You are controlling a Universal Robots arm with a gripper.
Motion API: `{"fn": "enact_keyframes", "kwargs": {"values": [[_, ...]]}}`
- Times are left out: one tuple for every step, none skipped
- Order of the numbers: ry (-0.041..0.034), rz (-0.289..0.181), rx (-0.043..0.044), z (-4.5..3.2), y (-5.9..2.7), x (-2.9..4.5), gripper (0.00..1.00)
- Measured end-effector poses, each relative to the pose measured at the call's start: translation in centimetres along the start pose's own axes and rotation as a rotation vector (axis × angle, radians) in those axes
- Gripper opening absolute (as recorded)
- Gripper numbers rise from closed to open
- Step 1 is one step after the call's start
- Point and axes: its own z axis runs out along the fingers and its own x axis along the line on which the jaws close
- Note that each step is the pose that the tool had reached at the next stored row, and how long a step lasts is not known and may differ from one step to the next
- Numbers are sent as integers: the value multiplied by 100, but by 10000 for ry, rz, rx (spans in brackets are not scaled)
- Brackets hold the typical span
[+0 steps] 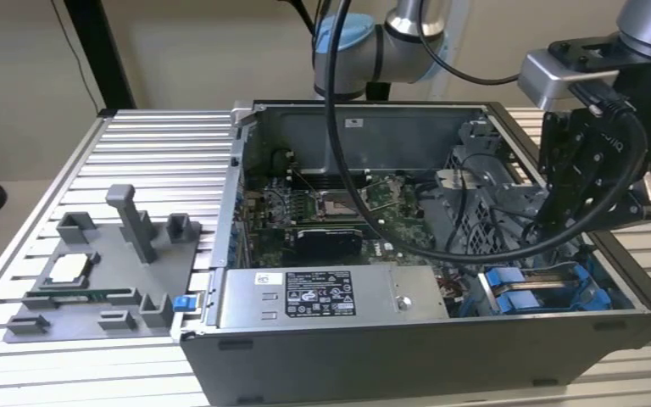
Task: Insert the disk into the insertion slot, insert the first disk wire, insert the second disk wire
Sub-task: 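Insert the first disk wire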
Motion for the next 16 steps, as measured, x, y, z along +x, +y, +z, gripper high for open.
{"fn": "enact_keyframes", "kwargs": {"values": [[-1, 2, 0, 0, 4, 0, 100], [-2, 3, 0, 0, 8, 1, 100], [-3, 0, 7, 2, 11, 0, 100], [-3, -8, 42, 14, 15, 0, 100], [-1, -23, 83, 26, 19, 1, 100], [-3, -47, 126, 37, 20, 1, 100], [-4, -81, 177, 46, 22, 1, 100], [-7, -107, 217, 53, 23, 2, 100], [-8, -122, 250, 57, 26, 2, 100], [-10, -132, 290, 62, 30, 2, 100], [-13, -136, 350, 66, 36, 3, 100], [-20, -138, 418, 71, 42, 3, 100], [-28, -139, 481, 73, 50, 3, 100], [-28, -140, 526, 74, 56, 3, 0], [-30, -142, 565, 76, 63, 3, 0], [-31, -143, 591, 77, 68, 4, 0]]}}
